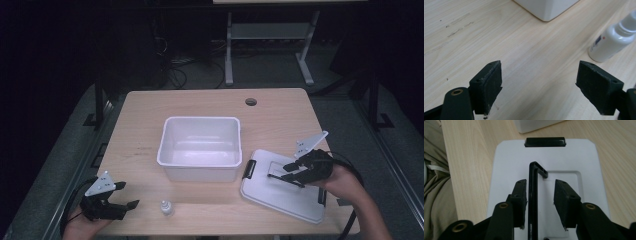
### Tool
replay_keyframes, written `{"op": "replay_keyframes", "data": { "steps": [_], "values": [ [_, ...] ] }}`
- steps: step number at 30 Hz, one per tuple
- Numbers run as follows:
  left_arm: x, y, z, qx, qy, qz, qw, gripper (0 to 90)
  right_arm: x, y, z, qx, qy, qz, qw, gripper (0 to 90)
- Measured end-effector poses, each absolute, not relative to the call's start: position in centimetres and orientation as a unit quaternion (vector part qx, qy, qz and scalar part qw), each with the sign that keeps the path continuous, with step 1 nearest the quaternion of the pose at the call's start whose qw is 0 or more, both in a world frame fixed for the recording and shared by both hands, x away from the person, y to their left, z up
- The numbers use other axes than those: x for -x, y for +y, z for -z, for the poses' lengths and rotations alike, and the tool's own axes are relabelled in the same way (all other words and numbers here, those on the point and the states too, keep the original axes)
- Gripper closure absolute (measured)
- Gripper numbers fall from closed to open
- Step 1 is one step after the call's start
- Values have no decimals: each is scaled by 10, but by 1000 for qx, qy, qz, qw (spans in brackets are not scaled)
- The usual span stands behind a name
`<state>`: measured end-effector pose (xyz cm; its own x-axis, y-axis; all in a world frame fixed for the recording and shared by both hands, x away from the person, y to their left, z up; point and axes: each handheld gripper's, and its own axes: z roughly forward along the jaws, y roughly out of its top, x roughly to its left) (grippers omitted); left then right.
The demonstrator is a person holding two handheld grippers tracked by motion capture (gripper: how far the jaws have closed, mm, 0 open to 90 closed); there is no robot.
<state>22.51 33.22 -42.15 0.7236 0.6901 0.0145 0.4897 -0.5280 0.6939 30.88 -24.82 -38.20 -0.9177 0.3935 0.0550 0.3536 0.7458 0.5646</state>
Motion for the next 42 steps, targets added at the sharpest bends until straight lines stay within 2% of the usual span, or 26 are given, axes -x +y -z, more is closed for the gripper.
{"op": "replay_keyframes", "data": {
  "steps": [13, 18, 28, 32, 42],
  "values": [
    [-222, 317, 403, -894, 291, -116, 321, 237, -311, -251, 379, -204, 931, -298, 43, 519],
    [-222, 310, 398, -904, 281, -89, 311, 250, -311, -252, 379, -207, 931, -297, 45, 486],
    [-221, 296, 393, -919, 247, -77, 296, 255, -311, -252, 380, -214, 930, -295, 49, 433],
    [-222, 290, 392, -924, 237, -67, 292, 307, -312, -252, 381, -216, 930, -294, 49, 427],
    [-225, 276, 391, -931, 225, -53, 282, 281, -312, -252, 382, -214, 930, -296, 48, 428]
  ]
}}
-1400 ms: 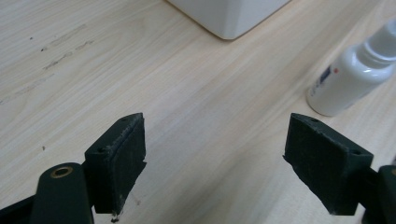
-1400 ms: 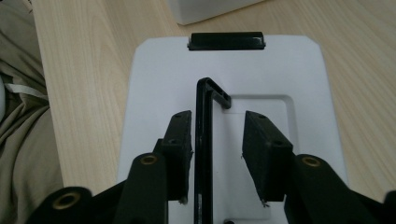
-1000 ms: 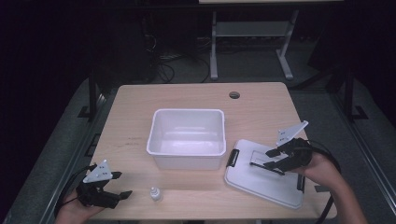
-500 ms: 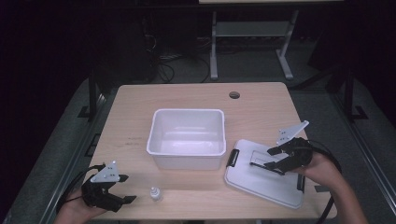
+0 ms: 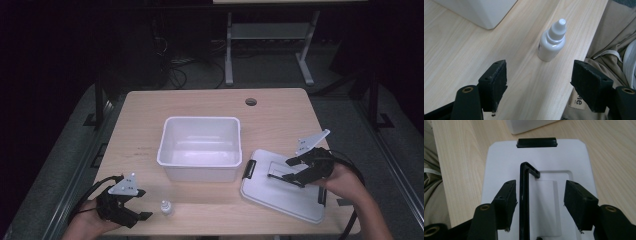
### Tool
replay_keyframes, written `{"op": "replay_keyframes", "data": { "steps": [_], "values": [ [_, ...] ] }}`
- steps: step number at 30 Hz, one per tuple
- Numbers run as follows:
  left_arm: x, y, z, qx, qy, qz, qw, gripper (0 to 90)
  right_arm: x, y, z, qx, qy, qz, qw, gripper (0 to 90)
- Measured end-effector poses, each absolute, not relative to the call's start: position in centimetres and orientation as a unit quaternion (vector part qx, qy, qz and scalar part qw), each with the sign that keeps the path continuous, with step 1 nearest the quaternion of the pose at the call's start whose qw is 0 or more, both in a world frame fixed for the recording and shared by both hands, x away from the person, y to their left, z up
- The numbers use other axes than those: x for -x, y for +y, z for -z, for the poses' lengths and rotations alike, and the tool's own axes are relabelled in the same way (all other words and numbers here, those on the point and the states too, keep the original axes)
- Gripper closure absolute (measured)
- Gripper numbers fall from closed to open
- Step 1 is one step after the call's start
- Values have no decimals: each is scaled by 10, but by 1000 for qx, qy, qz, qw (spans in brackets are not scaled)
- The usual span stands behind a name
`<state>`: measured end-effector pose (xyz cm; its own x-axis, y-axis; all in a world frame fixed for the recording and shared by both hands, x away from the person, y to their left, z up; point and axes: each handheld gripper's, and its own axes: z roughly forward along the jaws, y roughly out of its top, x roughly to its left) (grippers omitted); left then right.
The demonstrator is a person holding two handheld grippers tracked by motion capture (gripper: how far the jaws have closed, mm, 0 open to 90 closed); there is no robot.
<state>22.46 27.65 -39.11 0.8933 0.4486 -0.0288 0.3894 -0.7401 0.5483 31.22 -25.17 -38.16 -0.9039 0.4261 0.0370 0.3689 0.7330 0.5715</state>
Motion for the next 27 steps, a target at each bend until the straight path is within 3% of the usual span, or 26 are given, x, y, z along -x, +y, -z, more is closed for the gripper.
{"op": "replay_keyframes", "data": {
  "steps": [11, 27],
  "values": [
    [-229, 259, 393, -938, 212, -47, 270, 237, -312, -252, 383, -215, 930, -295, 51, 412],
    [-235, 239, 402, -944, 200, -41, 258, 261, -311, -253, 383, -215, 929, -297, 55, 400]
  ]
}}
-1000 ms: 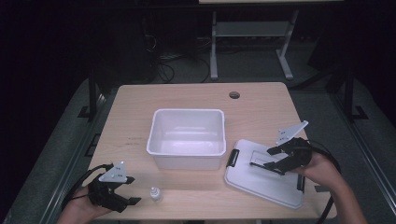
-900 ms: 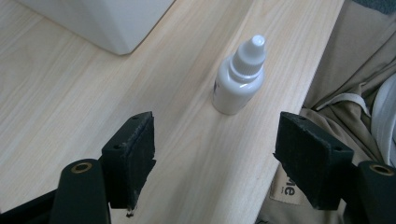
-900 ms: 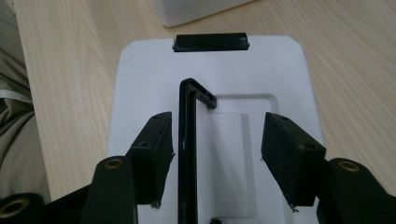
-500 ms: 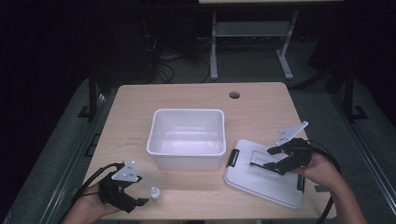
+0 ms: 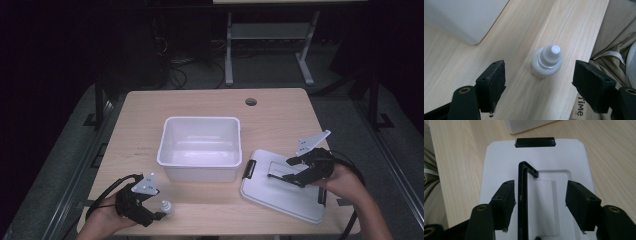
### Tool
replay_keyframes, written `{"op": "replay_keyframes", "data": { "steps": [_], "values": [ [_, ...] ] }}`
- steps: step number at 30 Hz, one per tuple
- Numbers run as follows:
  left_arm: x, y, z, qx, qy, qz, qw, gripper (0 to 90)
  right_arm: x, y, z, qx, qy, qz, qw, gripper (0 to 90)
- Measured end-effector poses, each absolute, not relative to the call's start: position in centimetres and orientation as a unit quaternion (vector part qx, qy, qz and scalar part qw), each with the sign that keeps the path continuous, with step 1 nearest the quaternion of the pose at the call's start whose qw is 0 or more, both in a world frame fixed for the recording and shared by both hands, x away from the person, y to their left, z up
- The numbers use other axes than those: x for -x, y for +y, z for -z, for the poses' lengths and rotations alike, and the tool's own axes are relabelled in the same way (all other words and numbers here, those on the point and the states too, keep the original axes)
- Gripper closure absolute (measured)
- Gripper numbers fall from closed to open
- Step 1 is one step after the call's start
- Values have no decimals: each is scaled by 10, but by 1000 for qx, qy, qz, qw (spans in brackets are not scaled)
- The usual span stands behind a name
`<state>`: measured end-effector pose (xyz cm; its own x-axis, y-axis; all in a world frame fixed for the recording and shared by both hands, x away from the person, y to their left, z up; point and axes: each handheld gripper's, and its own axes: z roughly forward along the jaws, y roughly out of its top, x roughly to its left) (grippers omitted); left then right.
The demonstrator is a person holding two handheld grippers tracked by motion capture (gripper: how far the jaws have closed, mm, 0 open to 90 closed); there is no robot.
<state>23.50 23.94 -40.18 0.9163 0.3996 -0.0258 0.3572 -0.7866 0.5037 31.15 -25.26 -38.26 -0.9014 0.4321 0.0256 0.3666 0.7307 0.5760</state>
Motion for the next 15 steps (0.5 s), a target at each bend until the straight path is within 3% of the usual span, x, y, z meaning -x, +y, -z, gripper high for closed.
{"op": "replay_keyframes", "data": {
  "steps": [15],
  "values": [
    [-237, 228, 417, -948, 192, -31, 252, 330, -311, -254, 381, -216, 928, -297, 56, 400]
  ]
}}
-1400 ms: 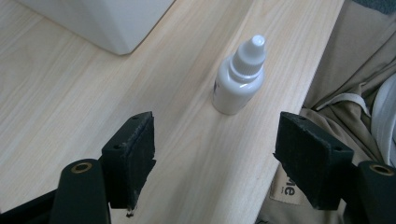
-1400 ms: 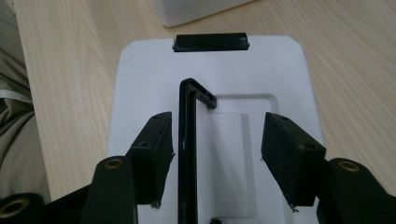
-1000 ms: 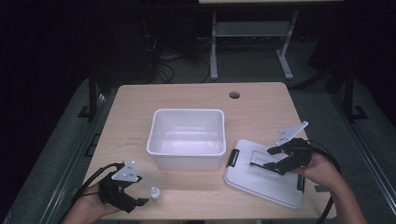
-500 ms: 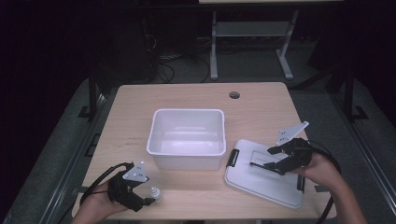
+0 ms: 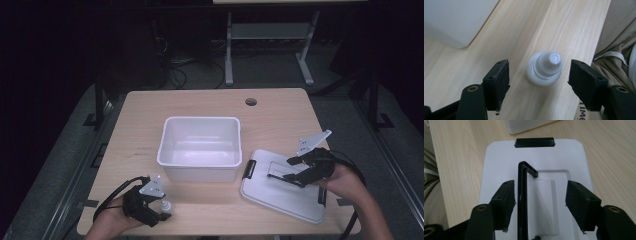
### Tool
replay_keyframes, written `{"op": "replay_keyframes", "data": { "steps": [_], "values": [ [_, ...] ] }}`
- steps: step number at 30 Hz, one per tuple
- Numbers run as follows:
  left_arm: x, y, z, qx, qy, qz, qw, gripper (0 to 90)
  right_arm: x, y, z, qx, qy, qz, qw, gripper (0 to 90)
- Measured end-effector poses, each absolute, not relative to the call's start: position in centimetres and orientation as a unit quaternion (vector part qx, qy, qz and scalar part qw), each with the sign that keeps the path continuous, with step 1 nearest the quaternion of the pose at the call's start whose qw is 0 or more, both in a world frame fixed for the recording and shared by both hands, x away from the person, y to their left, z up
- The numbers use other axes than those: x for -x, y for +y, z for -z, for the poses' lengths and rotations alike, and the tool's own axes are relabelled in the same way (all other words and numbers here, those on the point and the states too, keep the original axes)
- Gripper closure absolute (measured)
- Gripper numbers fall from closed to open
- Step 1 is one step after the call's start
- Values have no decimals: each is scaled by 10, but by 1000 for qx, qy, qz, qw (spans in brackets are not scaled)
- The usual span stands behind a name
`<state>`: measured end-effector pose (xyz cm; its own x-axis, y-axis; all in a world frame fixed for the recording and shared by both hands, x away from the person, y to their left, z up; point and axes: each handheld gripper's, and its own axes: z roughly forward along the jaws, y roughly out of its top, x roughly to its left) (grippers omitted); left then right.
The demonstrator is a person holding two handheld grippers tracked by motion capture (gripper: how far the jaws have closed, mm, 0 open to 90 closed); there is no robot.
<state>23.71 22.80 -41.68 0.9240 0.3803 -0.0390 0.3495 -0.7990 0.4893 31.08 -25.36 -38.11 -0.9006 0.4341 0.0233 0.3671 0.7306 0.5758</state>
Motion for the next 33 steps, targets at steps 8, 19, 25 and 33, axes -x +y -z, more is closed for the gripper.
{"op": "replay_keyframes", "data": {
  "steps": [8, 19, 25, 33],
  "values": [
    [-238, 224, 422, -949, 190, -31, 250, 404, -311, -254, 381, -216, 929, -297, 56, 399],
    [-239, 221, 425, -951, 185, -36, 245, 497, -311, -254, 382, -216, 929, -297, 56, 399],
    [-238, 220, 426, -952, 178, -37, 245, 591, -312, -254, 382, -216, 928, -297, 56, 399],
    [-239, 224, 423, -952, 179, -39, 247, 595, -311, -255, 384, -217, 928, -297, 54, 398]
  ]
}}
